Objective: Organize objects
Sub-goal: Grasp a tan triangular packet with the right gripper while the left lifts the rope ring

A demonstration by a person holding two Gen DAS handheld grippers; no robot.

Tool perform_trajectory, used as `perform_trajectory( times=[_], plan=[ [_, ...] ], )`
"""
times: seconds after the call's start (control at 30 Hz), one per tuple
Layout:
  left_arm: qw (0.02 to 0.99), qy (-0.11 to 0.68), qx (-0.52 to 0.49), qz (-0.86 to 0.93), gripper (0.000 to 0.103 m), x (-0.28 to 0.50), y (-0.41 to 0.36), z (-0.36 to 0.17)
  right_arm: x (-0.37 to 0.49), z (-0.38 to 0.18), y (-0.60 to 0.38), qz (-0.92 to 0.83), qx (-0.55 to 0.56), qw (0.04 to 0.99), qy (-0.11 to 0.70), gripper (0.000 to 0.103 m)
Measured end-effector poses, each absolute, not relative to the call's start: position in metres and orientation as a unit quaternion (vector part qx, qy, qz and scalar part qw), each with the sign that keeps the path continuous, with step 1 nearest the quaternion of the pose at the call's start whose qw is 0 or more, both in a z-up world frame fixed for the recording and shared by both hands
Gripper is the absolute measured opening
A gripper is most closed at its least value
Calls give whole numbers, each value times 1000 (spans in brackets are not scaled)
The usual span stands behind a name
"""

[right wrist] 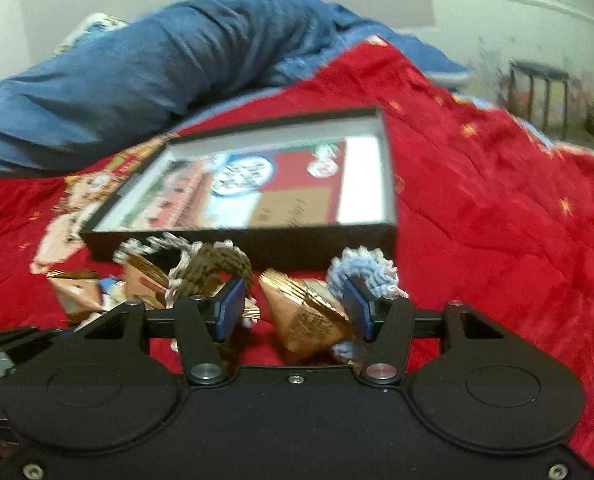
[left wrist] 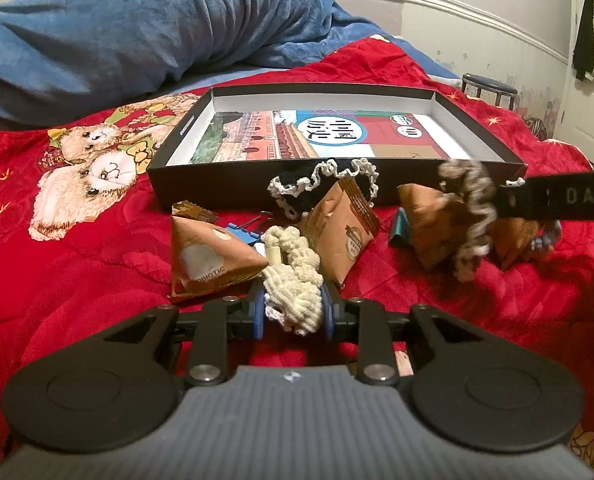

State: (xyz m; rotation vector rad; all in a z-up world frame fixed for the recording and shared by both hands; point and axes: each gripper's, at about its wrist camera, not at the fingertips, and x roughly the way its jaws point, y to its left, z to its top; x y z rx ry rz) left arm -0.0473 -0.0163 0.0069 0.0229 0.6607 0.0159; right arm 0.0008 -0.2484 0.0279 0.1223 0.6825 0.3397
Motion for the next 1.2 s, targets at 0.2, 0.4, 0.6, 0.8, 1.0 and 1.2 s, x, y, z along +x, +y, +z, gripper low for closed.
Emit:
perform_trajectory(
  times=[0.2,0.4,0.6,0.8,1.0,1.2],
  plan=[
    [946,324,7,5,28,-46,-14,7,10,14,-247,152,57,915,368,52],
    [947,320,13,8,26,-47,-16,7,9,16,-246,158,61,915,367,43],
    [948,317,21,9,26,-47,-18,6,6,21,-248,148,81,922,349,43],
    [948,318,15,5,26,-49,-15,7,3,27,-254,138,97,929,330,43],
    [949,315,14,2,21,-52,-17,8,-1,33,-257,152,120,931,310,43],
    [953,301,16,-2,21,-58,-17,12,-2,35,-251,178,121,928,305,43]
  ],
)
